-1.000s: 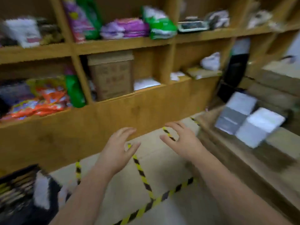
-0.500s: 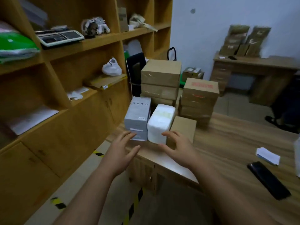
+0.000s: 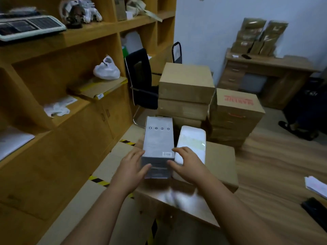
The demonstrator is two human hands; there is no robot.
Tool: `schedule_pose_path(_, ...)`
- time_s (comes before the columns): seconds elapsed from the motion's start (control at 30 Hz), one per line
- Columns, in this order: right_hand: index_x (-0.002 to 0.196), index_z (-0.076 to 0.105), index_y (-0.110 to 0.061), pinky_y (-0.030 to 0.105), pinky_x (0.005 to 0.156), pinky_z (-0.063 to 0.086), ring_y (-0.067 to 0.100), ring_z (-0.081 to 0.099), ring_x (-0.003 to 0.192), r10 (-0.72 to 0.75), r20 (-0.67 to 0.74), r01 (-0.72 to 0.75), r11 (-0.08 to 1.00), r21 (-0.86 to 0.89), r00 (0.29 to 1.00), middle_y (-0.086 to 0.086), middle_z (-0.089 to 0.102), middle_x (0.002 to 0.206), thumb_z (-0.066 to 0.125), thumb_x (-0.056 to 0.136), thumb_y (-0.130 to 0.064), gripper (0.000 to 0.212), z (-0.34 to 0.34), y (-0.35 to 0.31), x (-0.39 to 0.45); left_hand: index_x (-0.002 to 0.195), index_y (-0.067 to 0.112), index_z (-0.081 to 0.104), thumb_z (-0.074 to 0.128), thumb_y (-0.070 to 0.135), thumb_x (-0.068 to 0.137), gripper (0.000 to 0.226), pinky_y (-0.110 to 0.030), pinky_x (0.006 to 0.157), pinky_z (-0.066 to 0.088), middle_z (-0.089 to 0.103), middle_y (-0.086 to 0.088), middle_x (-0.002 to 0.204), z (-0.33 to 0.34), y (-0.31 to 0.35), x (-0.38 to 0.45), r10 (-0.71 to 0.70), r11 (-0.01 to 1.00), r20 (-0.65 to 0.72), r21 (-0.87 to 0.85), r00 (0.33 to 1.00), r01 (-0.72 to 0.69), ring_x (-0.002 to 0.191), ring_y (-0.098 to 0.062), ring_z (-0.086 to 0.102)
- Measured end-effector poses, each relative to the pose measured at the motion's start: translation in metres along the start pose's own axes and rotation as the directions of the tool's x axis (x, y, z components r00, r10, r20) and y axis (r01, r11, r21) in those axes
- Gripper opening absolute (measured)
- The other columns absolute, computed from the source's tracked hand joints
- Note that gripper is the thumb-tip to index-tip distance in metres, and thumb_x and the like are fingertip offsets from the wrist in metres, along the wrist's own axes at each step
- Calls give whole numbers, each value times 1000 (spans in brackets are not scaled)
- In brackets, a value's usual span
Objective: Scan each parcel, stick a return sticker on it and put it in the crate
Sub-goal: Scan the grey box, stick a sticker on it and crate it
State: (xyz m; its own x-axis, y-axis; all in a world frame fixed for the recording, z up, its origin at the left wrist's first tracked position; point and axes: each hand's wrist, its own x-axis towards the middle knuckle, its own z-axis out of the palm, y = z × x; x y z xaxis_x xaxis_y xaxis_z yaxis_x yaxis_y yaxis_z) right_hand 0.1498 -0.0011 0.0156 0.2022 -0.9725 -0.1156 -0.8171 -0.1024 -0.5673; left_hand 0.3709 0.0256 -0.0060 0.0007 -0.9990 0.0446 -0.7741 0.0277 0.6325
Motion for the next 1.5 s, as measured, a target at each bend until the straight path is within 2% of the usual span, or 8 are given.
schedule_pose_path(0.3, 139, 46, -22, 33, 100, 41, 21, 45, 123, 219, 53, -214, 973, -92, 974, 3, 46, 132, 67, 84, -52, 66, 23, 8, 58, 143, 31, 36, 80, 44, 73, 84, -47, 106, 41, 44, 2, 143, 24, -40, 80, -38, 998, 202, -43, 979, 47, 132, -23, 40)
schedule_pose_path(0.43, 135, 51, -21, 26, 94, 43, 16, 50, 113, 199, 38, -200, 979, 35, 979, 1, 46, 125, 68, 87, -44, 56, 32, 5, 62, 137, 22, 50, 83, 20, 74, 72, -29, 95, 41, 54, 0, 132, 28, -40, 80, -15, 974, 126, -221, 992, 43, 115, -10, 48)
schedule_pose_path(0.63, 140, 49, -26, 26, 95, 50, 11, 54, 108, 94, -76, -79, 980, 184, 993, -4, 50, 128, 71, 86, -40, 60, 30, 11, 39, 147, 31, 38, 81, 32, 76, 83, -35, 101, 46, 44, 13, 136, 19, -31, 51, -18, 948, 6, -319, 1000, 19, 120, -6, 47)
schedule_pose_path(0.8, 136, 55, -28, 19, 82, 54, 7, 58, 95, -60, -293, 158, 933, 325, 954, -13, 53, 117, 79, 80, -29, 61, -2, 38, 1, 150, 30, 34, 81, 32, 76, 87, -37, 109, 40, 34, 19, 145, 17, 27, 29, 55, 952, -144, -291, 988, -95, 130, -6, 40)
schedule_pose_path(0.93, 138, 49, -30, 16, 89, 50, 4, 57, 103, -70, -365, 196, 927, 320, 929, -23, 49, 122, 79, 79, -32, 66, -52, 85, -42, 145, 57, 19, 77, 47, 72, 94, -43, 112, 35, 19, 22, 157, 46, 107, 9, 64, 920, -129, -375, 990, -108, 142, -8, 27)
schedule_pose_path(1.03, 141, 45, -32, 23, 89, 54, 1, 57, 107, -63, -410, 204, 929, 309, 910, -15, 55, 124, 77, 82, -30, 67, -91, 135, -77, 132, 71, 22, 78, 44, 68, 89, -44, 106, 44, 41, 14, 148, 88, 163, -4, 69, 856, -47, -510, 996, -84, 133, -11, 42)
schedule_pose_path(1.13, 145, 27, -38, 6, 83, 47, -12, 54, 100, 46, -383, 118, 911, 395, 922, -24, 50, 112, 75, 84, -17, 81, -125, 189, -116, 128, 67, 34, 82, 34, 70, 83, -41, 98, 51, 50, 2, 138, 138, 212, -13, 103, 833, 0, -547, 995, -86, 121, -15, 54)
schedule_pose_path(1.5, 146, 42, -25, 11, 84, 46, 4, 63, 103, 329, -110, -250, 860, 445, 938, -2, 61, 131, 70, 89, -32, 64, -113, 350, -186, 139, 37, 33, 80, -1, 73, 90, -13, 71, 47, 48, 25, 110, 260, 294, -34, 58, 816, 258, -568, 964, 103, 108, -6, 50)
